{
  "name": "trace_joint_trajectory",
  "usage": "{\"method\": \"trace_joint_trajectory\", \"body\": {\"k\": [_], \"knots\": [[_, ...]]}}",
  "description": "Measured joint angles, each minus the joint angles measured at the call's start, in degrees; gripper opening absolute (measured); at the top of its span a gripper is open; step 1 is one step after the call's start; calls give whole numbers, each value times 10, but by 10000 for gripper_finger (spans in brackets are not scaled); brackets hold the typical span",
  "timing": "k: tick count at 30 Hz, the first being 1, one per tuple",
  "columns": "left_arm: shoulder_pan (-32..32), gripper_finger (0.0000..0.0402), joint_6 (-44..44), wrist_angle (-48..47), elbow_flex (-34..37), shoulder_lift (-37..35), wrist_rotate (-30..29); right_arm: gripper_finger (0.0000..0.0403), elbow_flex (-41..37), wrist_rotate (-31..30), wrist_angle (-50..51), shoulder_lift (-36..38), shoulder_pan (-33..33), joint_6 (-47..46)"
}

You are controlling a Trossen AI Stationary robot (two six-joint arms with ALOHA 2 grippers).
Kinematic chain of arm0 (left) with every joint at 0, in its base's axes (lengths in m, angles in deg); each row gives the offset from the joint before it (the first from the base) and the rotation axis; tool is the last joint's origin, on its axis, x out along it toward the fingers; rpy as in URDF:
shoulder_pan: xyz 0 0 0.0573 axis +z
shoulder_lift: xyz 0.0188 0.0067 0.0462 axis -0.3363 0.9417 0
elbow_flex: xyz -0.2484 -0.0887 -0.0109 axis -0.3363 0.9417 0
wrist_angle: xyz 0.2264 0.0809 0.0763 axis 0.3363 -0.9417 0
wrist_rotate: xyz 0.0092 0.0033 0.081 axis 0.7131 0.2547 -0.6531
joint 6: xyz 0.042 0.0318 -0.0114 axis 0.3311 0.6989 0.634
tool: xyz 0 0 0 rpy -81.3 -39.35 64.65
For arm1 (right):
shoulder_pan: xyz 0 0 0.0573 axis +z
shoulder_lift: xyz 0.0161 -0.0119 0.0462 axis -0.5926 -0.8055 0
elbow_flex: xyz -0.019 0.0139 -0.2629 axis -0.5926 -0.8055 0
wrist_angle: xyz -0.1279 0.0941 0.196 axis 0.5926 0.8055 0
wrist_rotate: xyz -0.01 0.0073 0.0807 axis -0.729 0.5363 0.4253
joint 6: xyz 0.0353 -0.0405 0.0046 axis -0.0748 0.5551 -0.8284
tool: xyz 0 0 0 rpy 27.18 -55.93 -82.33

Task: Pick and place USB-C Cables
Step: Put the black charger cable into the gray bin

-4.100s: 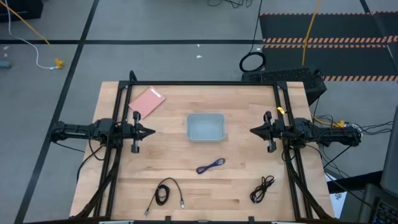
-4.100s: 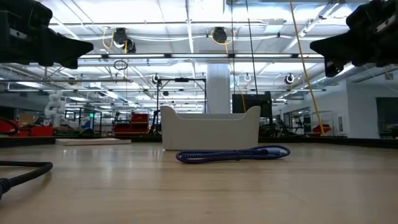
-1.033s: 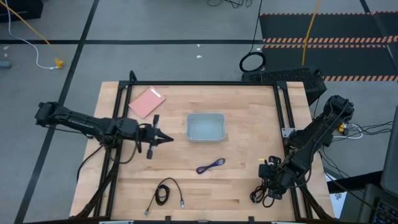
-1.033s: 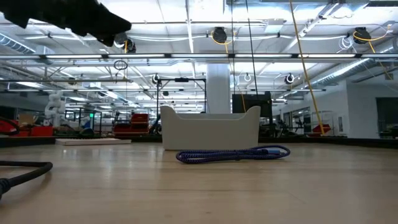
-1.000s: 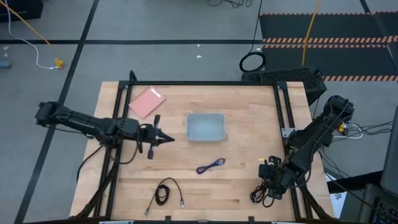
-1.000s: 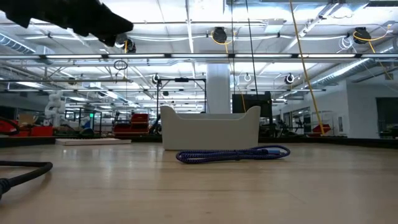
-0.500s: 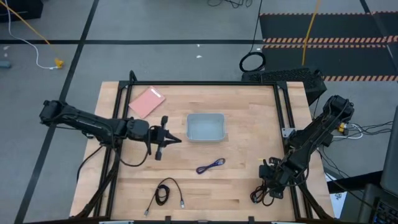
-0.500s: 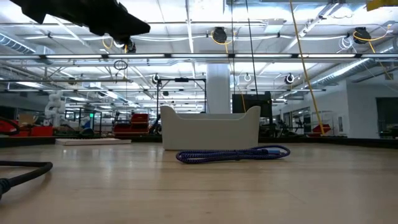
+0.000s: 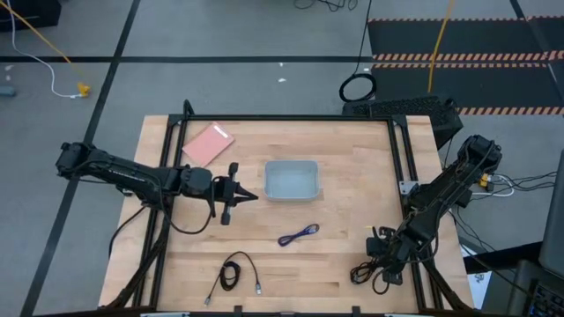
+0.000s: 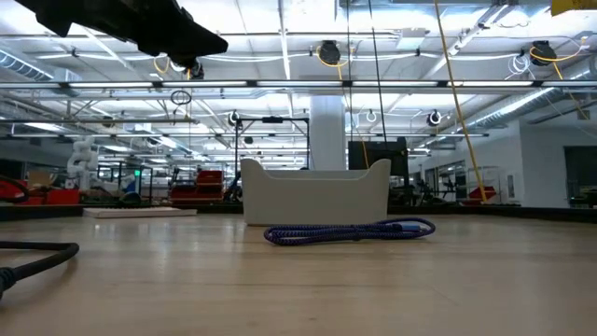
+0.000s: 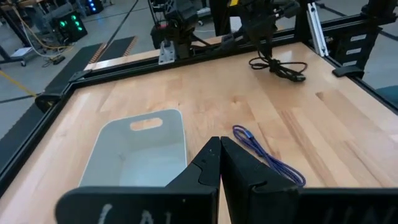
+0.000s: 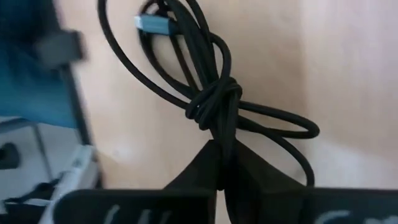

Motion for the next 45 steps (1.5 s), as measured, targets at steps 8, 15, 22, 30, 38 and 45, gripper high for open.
{"method": "trace_joint_trajectory", "body": {"k": [8, 15, 22, 30, 38, 45], "knots": [[0, 10, 0, 23, 0, 0, 0, 12, 0, -3, -63, 0, -17, -9], [0, 10, 1, 29, 0, 0, 0, 9, 0, -37, -85, 1, -42, -3], [0, 10, 2, 39, 0, 0, 0, 8, 0, -135, -85, 31, -86, 55], [0, 10, 2, 39, 0, 0, 0, 8, 0, -247, -98, 69, -168, 138], [0, 10, -4, 39, 0, 0, -1, 8, 1, -261, -219, 74, -280, 322], [0, 10, 18, 40, 0, 0, -2, 11, 29, -259, -217, 63, -371, 398]]}}
